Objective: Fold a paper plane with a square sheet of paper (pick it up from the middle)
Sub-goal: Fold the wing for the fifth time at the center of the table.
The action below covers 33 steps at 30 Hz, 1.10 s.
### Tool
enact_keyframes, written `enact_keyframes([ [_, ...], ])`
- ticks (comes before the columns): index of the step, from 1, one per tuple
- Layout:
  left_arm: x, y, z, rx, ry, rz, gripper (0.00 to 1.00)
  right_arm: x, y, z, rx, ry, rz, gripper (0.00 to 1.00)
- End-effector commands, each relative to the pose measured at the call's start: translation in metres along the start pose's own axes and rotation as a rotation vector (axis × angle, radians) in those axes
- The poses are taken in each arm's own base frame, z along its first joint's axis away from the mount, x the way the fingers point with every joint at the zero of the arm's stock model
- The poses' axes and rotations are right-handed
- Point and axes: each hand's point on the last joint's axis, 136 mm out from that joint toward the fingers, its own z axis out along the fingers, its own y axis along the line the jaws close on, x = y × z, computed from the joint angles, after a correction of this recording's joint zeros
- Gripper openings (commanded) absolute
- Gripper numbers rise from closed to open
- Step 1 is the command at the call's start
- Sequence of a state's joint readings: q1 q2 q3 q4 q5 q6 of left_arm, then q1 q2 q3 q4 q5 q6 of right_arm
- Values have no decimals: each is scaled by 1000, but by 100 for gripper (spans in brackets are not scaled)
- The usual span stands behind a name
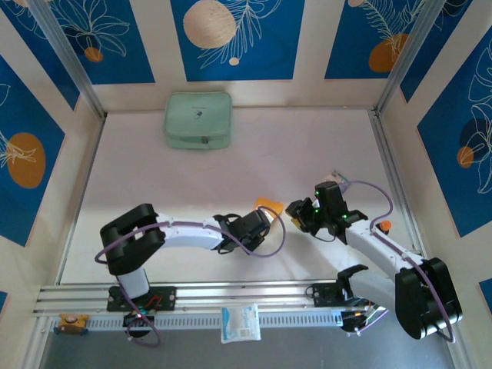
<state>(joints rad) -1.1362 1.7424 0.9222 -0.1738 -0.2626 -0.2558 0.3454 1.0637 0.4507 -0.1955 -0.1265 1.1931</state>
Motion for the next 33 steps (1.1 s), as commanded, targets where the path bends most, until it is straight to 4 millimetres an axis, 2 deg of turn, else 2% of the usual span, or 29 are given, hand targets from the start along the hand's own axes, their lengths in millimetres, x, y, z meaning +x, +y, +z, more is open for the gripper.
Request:
enact_keyframes([
  [1, 5, 4, 5, -10, 2, 2, 4, 2, -9, 0, 21, 4, 5, 38],
  [7, 13, 5, 12, 20, 7, -38, 6, 6, -12, 2, 22, 11, 13, 39],
  [13, 11, -1, 9, 129, -27, -90, 5, 9, -12, 5, 16, 19, -2, 39],
  [24, 14, -13, 11, 449, -6, -287, 3, 14, 14, 12, -61, -28, -235, 29],
  [33, 20, -5, 14, 552, 11, -426, 0, 31, 29, 20, -146, 46, -314, 25],
])
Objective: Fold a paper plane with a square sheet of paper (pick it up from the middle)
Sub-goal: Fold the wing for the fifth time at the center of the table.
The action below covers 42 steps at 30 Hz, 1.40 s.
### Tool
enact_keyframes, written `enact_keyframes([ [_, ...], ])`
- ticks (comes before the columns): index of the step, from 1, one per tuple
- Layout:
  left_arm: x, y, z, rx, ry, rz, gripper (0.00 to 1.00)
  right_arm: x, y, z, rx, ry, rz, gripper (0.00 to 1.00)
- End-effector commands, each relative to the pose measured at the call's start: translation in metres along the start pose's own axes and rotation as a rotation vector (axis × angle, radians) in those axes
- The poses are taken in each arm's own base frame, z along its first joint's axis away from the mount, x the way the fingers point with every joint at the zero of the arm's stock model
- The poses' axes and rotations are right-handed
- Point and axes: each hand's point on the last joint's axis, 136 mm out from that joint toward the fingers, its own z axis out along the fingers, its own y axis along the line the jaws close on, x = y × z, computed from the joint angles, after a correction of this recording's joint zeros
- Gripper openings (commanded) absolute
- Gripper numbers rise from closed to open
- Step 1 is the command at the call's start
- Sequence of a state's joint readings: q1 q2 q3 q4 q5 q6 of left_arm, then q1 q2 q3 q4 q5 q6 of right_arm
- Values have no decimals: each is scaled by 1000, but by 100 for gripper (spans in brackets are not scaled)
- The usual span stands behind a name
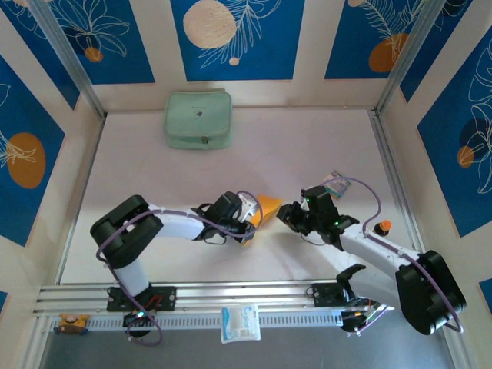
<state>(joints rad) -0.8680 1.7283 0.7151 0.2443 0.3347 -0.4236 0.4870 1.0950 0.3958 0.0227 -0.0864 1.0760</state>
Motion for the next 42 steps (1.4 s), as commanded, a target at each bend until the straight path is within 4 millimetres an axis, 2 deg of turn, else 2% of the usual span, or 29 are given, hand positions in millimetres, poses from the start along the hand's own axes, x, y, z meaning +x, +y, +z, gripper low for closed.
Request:
enact_keyframes([
  [1, 28, 7, 6, 44, 93, -94, 0, 7, 9, 5, -53, 45, -57, 25],
  [10, 18, 1, 6, 180, 78, -217, 0, 18, 22, 20, -92, 153, -89, 23],
  [20, 12, 3, 4, 259, 47, -333, 0, 20, 31, 34, -111, 207, -123, 20],
  [27, 9, 7, 1, 268, 19, -395, 0, 16, 30, 48, -110, 239, -113, 14],
  [42, 15, 25, -3, 231, -8, -538, 0, 7, 29, 66, -132, 283, -96, 13],
])
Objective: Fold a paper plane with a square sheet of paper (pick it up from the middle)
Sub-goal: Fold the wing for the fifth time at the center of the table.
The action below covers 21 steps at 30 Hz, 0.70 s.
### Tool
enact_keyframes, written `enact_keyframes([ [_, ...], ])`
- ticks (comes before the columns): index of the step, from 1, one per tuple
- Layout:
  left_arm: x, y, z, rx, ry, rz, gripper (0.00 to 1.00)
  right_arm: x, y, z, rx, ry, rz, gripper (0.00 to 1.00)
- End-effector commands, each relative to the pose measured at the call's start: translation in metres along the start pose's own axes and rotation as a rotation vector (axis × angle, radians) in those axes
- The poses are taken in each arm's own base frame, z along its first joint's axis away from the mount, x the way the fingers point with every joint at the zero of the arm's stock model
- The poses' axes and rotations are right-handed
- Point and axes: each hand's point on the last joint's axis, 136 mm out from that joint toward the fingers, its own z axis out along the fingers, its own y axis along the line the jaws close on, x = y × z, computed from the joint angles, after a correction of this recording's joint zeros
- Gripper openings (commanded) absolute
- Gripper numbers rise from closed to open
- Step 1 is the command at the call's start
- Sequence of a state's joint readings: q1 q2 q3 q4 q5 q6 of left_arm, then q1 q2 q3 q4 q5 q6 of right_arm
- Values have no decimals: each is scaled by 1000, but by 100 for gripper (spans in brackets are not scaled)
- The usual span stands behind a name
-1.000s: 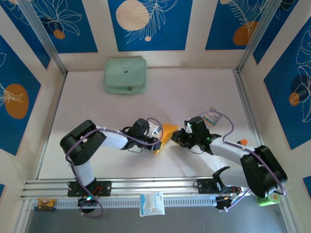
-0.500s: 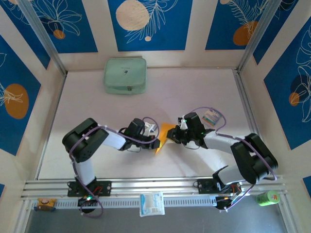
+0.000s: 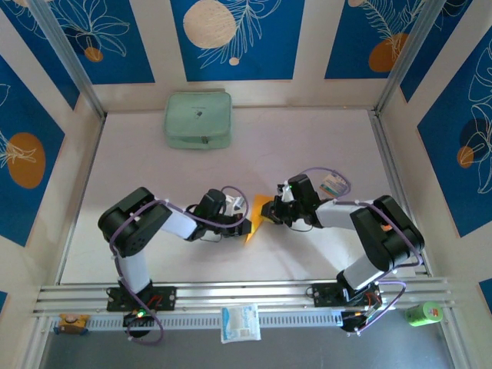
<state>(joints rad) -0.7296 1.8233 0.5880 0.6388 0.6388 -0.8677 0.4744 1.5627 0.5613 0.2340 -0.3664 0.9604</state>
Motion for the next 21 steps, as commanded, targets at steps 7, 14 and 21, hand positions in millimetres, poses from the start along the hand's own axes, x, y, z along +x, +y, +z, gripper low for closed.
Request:
enact_keyframes([
  [7, 9, 32, -4, -39, -5, -161, 0, -5, 13, 8, -60, 46, -40, 13],
  [14, 11, 40, -6, -68, -6, -191, 0, -6, 10, 12, -54, 54, -35, 12],
  [21, 11, 45, -10, -104, -19, -203, 0, -8, 6, 17, -54, 62, -26, 12],
])
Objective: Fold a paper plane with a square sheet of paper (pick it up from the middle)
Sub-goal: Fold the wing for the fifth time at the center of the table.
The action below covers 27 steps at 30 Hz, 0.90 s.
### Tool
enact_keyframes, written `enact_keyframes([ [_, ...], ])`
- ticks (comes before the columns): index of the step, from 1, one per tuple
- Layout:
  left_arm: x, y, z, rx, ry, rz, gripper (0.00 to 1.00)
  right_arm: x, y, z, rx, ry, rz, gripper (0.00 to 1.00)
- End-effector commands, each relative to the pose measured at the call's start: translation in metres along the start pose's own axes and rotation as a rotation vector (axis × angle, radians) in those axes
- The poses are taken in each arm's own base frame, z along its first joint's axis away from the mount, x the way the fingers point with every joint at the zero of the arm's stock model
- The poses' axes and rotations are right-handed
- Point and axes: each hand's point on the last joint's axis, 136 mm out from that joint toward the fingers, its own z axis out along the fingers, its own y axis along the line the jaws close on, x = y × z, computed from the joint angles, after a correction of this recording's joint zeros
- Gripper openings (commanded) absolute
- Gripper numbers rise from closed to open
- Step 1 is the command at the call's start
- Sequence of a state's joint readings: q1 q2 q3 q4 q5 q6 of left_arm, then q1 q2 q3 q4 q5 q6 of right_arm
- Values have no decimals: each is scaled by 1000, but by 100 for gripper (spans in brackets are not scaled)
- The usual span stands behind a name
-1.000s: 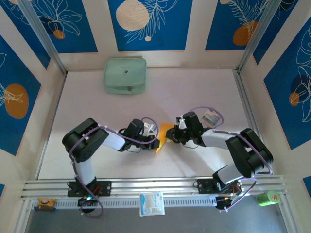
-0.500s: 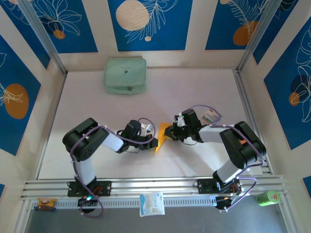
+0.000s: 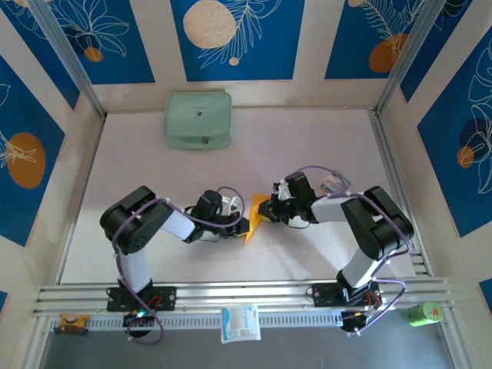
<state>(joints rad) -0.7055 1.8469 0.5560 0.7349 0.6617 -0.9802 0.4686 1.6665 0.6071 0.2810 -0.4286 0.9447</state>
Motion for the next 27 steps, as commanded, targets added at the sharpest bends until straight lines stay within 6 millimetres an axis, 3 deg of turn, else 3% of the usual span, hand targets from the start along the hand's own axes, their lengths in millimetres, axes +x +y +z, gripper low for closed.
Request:
enact_keyframes([
  [1, 10, 42, -9, -145, -9, -107, 0, -4, 4, 3, -23, 14, -18, 12],
  [23, 13, 55, -15, -219, -15, -144, 0, -6, -7, 13, 3, 38, 15, 12],
  [27, 11, 52, -16, -208, -26, -130, 0, -8, 1, 7, -10, 19, 5, 12],
])
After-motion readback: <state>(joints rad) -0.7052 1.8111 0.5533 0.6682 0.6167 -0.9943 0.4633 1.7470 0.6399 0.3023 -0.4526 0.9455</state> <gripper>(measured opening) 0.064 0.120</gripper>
